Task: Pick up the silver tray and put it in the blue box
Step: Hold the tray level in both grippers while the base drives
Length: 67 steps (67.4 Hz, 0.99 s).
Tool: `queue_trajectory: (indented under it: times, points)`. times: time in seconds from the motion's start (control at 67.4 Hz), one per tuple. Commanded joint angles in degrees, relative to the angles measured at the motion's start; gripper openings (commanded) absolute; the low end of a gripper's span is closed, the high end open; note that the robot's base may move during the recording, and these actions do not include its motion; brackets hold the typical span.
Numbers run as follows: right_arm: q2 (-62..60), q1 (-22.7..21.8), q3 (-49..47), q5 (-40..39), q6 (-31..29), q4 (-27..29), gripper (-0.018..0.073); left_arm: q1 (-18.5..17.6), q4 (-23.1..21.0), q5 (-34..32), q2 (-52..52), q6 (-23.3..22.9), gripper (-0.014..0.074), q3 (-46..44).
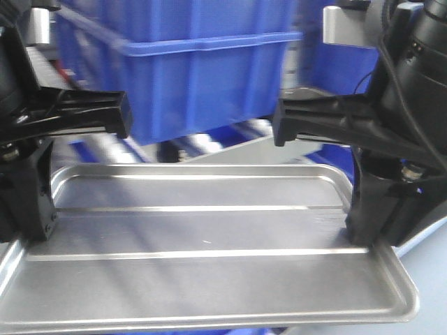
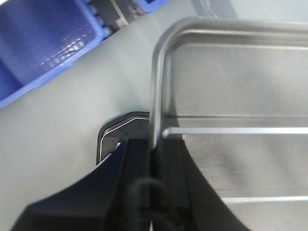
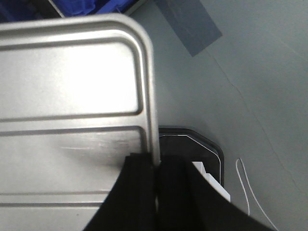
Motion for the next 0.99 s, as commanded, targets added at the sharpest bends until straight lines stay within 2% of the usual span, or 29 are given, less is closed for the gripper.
queue_trajectory:
  times: [0.0,0.98]
  points:
    - [-1.95,-0.02,-1.32,-1.36,0.14,-1.81,0.005,-0.53,0.92,0.29,-1.81,0.04,-0.0101,-1.36]
    - [-1.95,-0.02,-1.32,-1.36,0.14,-1.81,0.005,-0.53,0.92,0.29,-1.81,0.04,-0.0101,-1.36]
